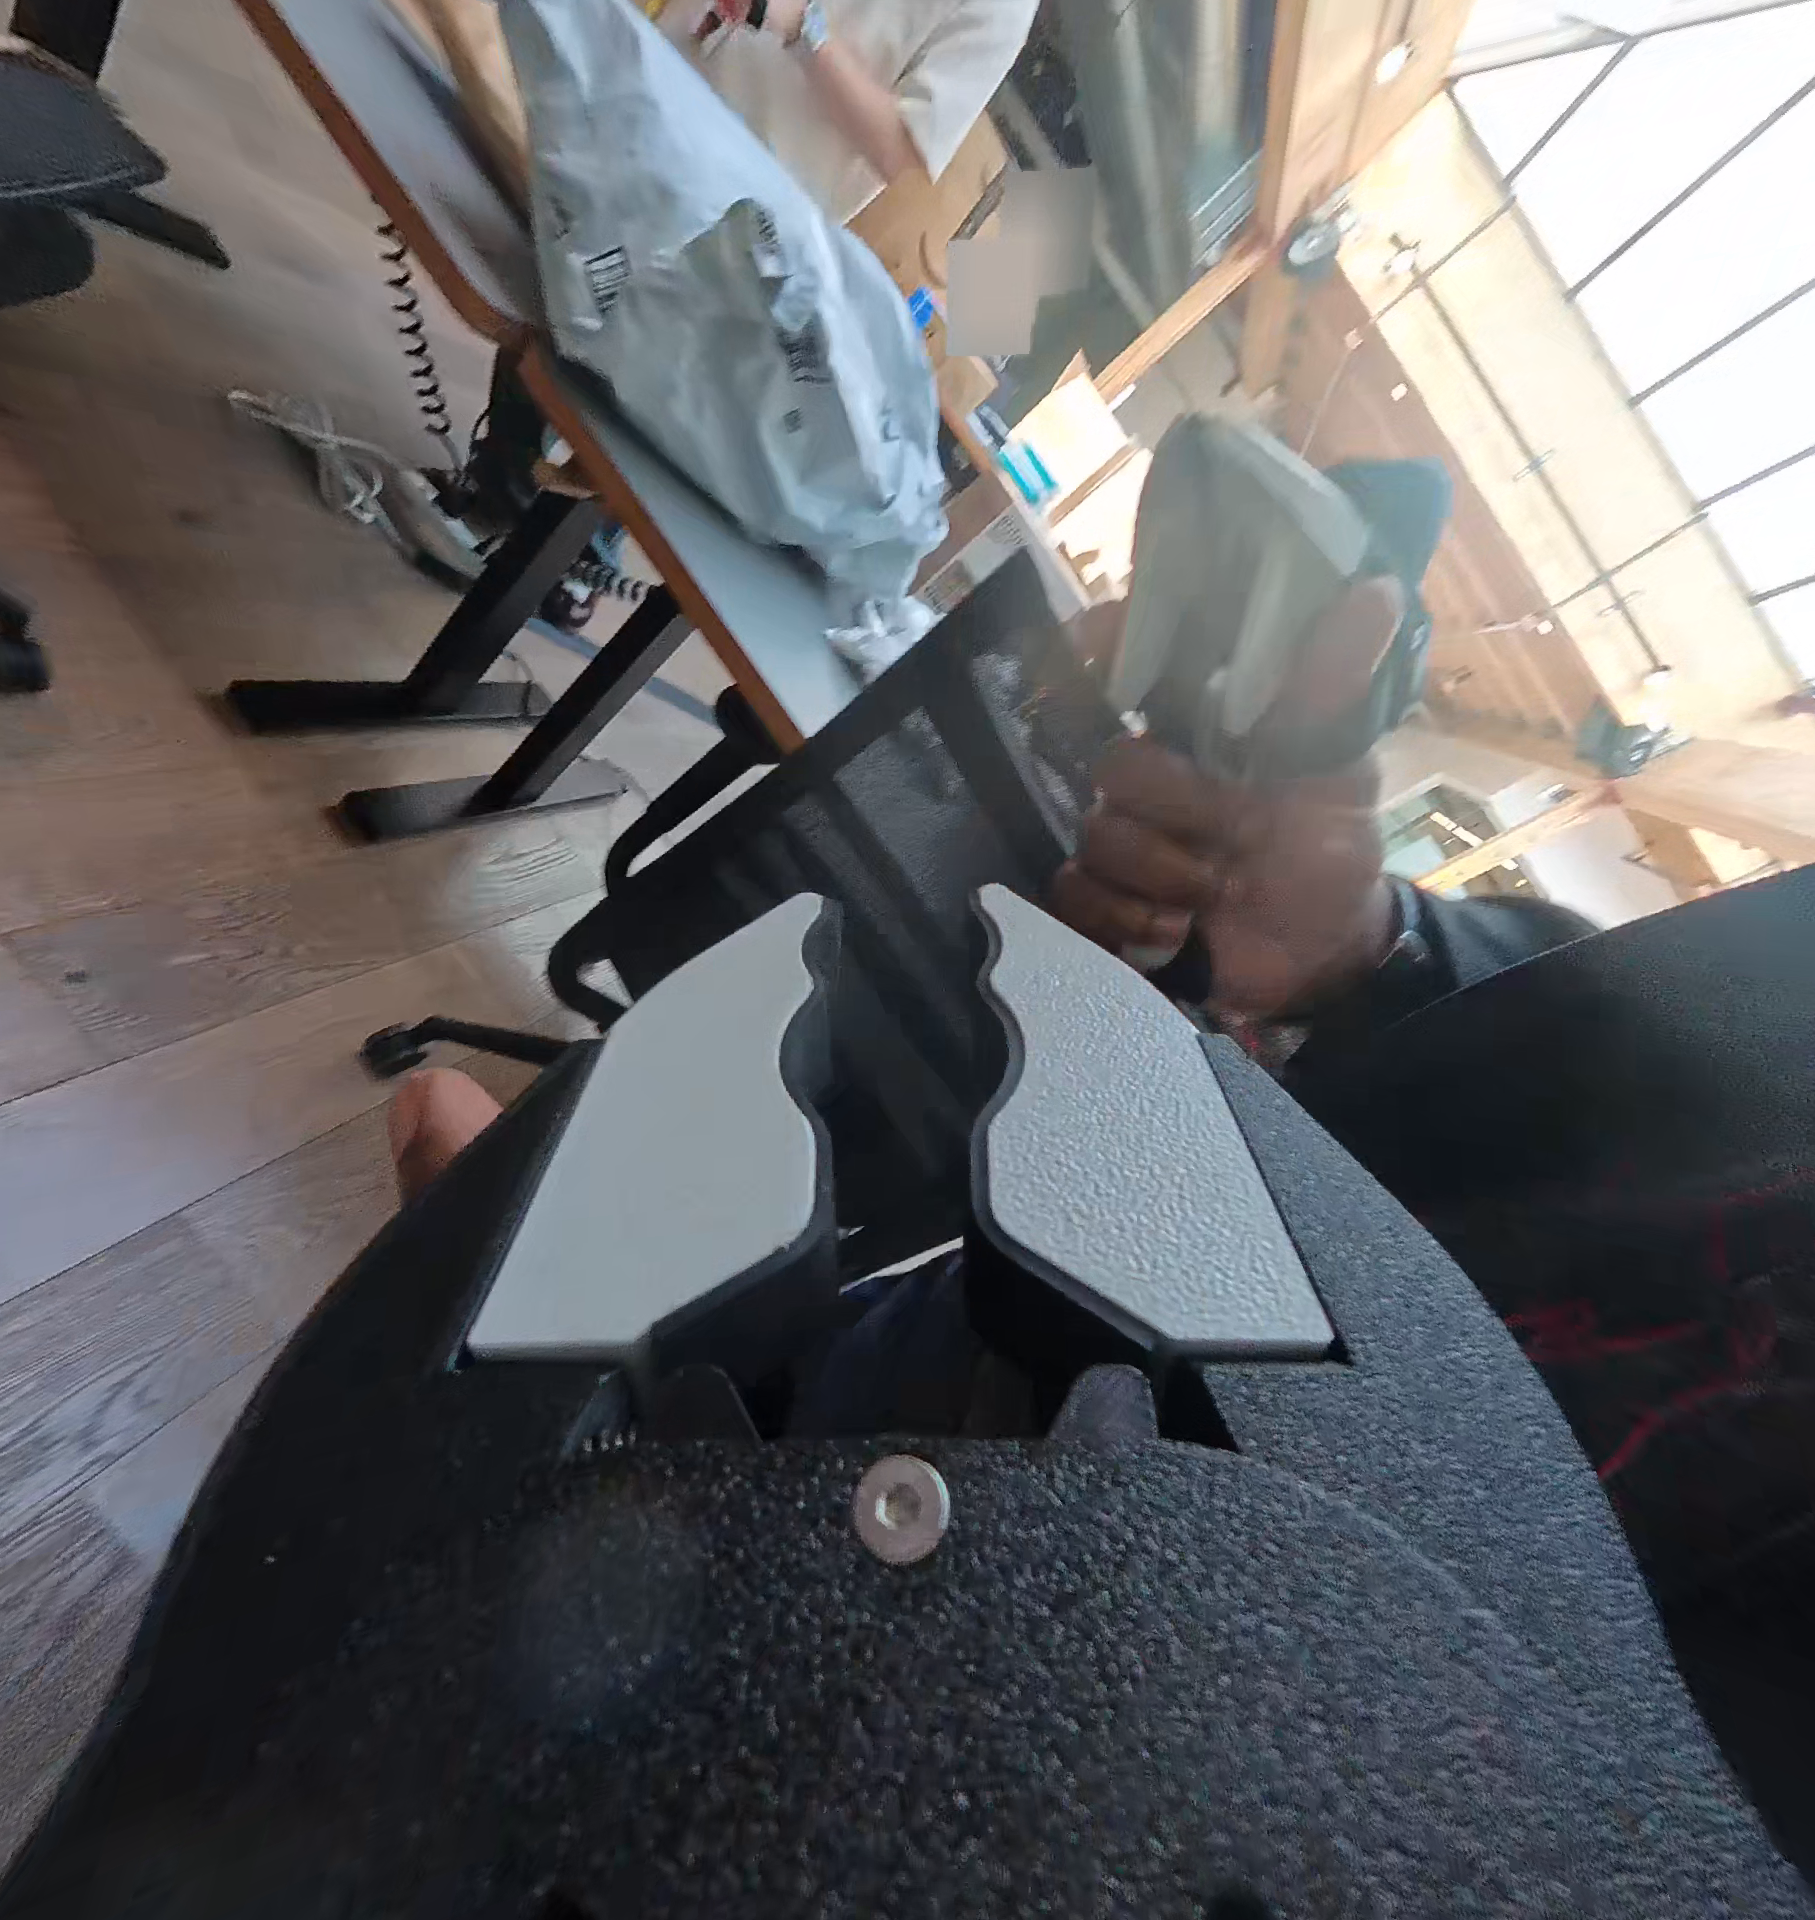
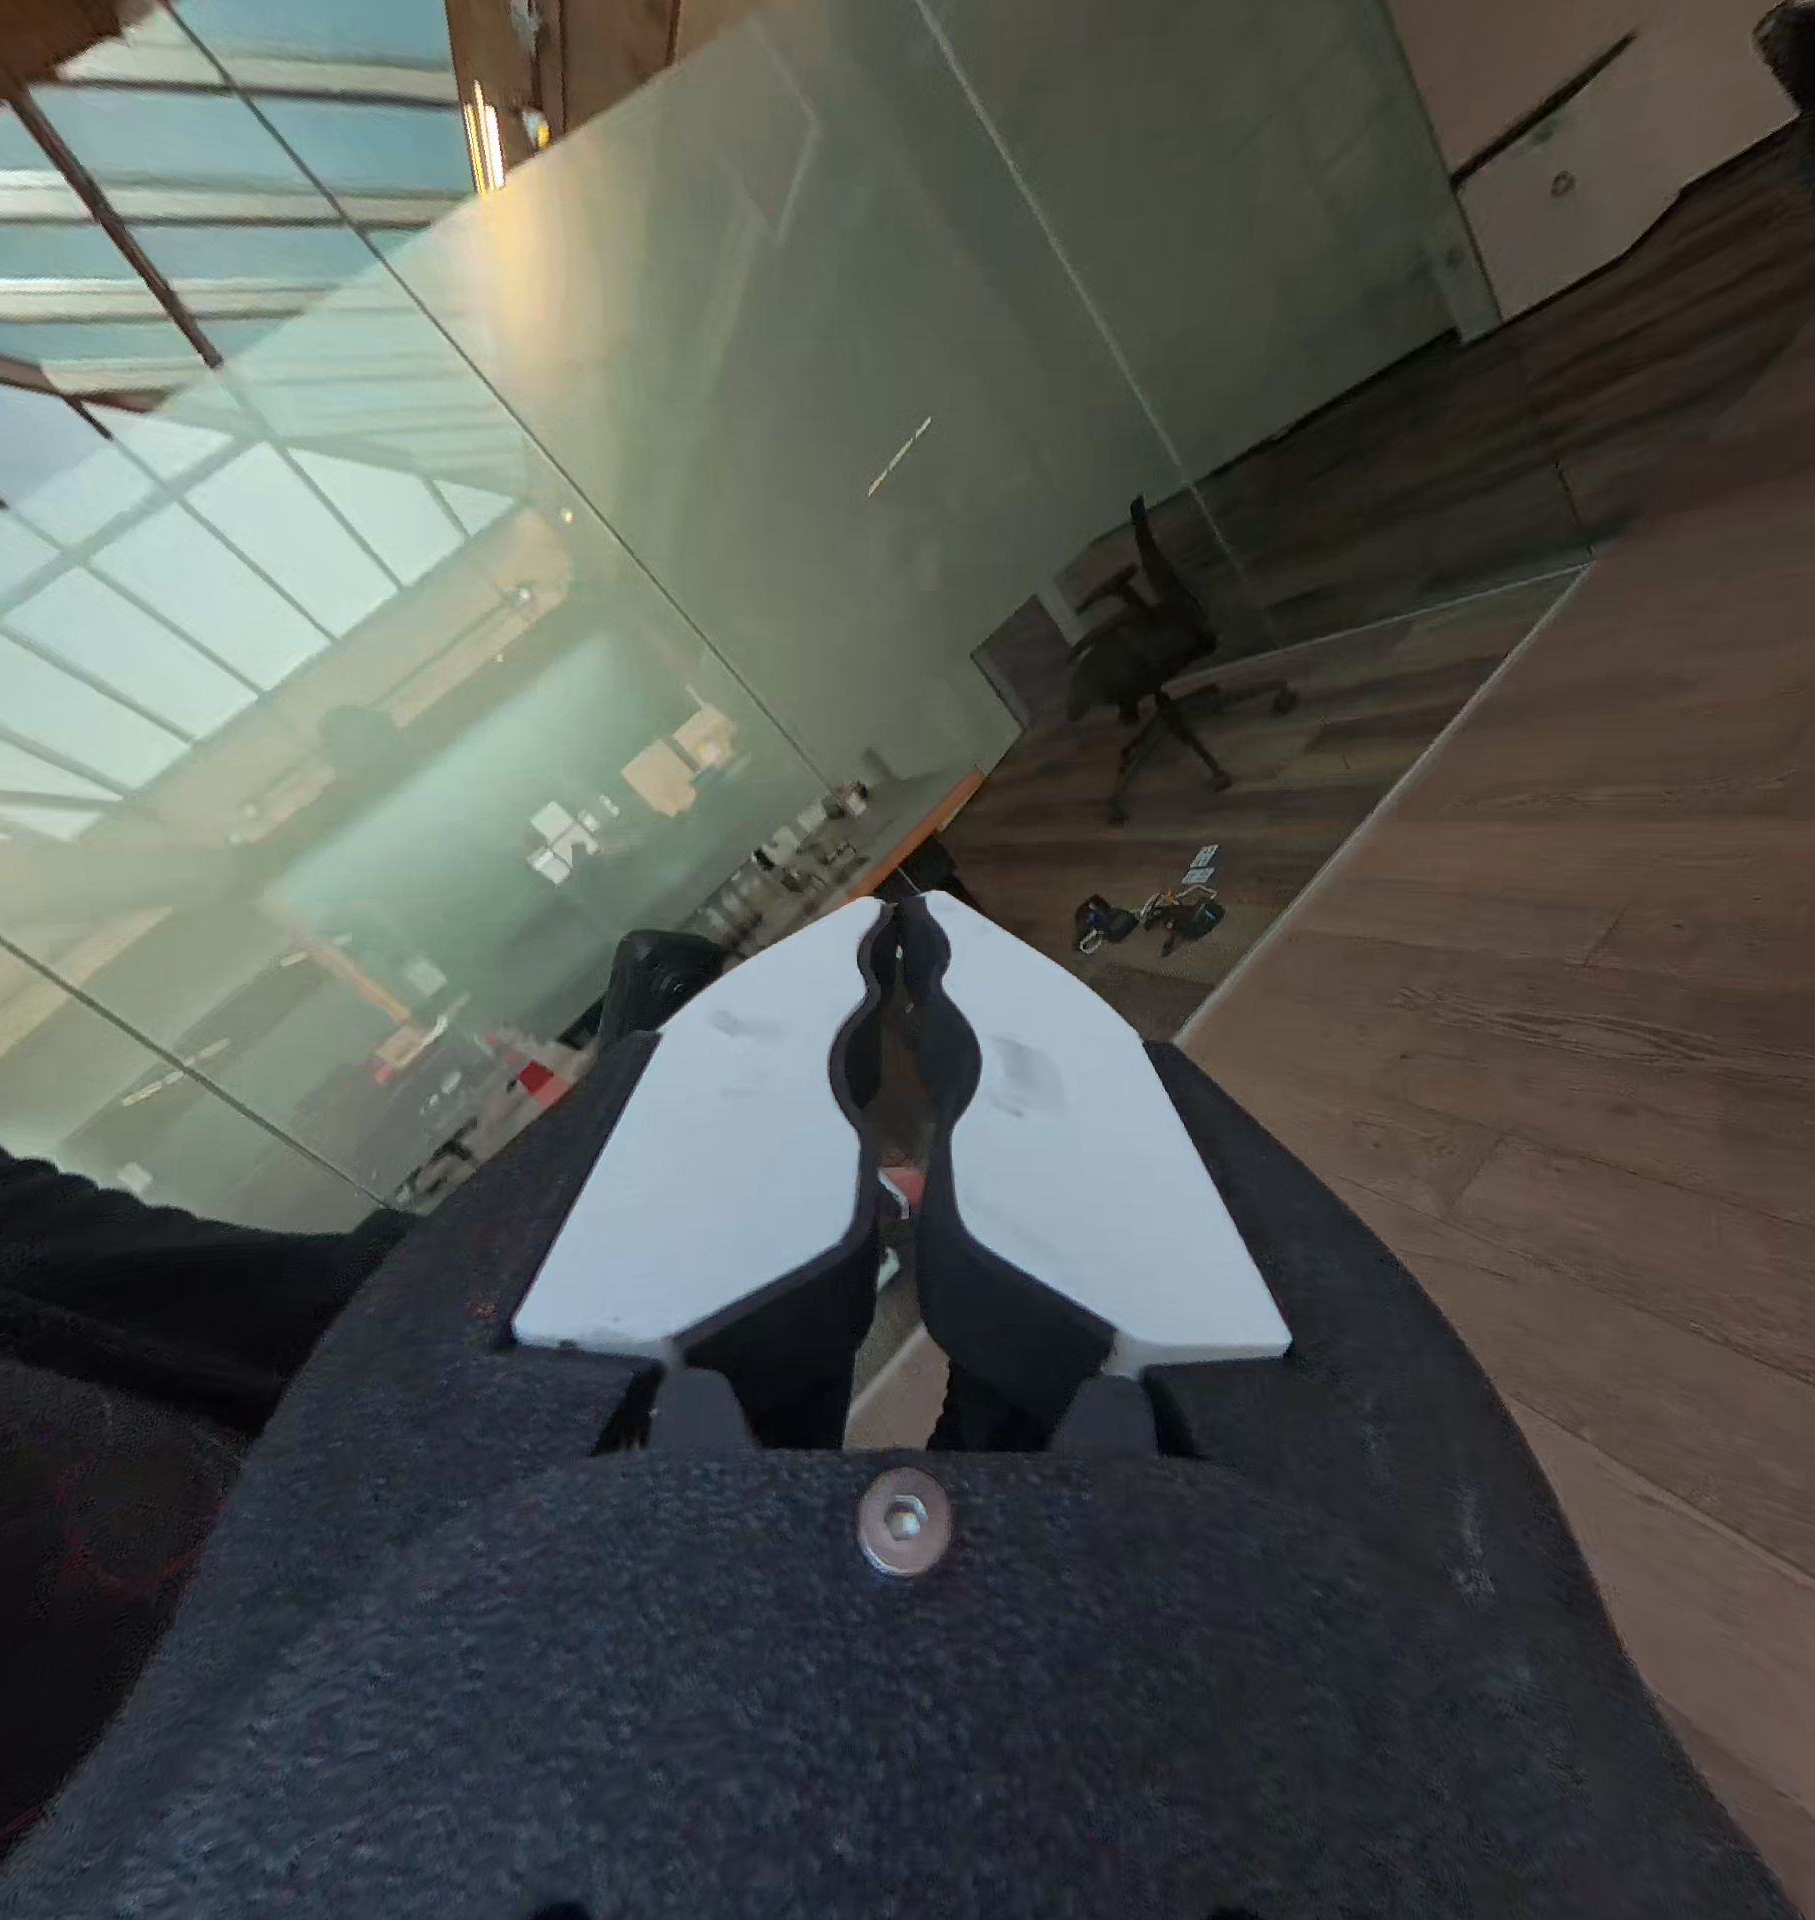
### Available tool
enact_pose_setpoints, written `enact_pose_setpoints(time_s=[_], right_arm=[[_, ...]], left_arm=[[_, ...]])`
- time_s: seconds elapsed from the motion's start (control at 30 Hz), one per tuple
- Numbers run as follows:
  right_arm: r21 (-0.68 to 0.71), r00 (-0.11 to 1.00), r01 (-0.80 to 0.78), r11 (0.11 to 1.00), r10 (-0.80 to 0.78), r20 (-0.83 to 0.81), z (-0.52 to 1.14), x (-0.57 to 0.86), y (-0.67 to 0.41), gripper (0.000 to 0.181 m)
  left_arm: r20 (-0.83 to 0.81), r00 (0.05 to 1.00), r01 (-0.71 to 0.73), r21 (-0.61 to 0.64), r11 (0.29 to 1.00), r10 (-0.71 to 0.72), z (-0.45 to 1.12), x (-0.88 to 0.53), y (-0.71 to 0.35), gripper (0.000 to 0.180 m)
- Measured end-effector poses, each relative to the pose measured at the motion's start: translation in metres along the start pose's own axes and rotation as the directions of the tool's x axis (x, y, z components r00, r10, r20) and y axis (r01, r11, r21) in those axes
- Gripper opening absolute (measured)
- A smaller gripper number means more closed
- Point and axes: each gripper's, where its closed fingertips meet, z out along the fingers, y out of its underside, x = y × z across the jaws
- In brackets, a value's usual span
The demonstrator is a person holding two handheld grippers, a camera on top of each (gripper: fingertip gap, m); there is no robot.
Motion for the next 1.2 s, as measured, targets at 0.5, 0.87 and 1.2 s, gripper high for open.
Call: enact_pose_setpoints(time_s=[0.5,0.87,1.2], right_arm=[[-0.219,0.978,0.205,0.954,-0.207,0.017,0.320,0.196,-0.113,0.000],[-0.281,0.929,0.347,0.895,-0.287,0.234,0.626,0.303,-0.207,0.004],[-0.296,0.925,0.317,0.901,-0.225,0.306,0.826,0.441,-0.327,0.023]], left_arm=[[0.265,0.964,0.093,-0.295,0.951,-0.012,-0.050,-0.382,-0.171,0.006],[0.378,0.924,0.113,-0.128,0.985,-0.057,-0.077,-0.582,-0.423,0.029],[0.521,0.848,0.130,-0.029,0.991,-0.096,-0.063,-0.728,-0.621,0.033]])
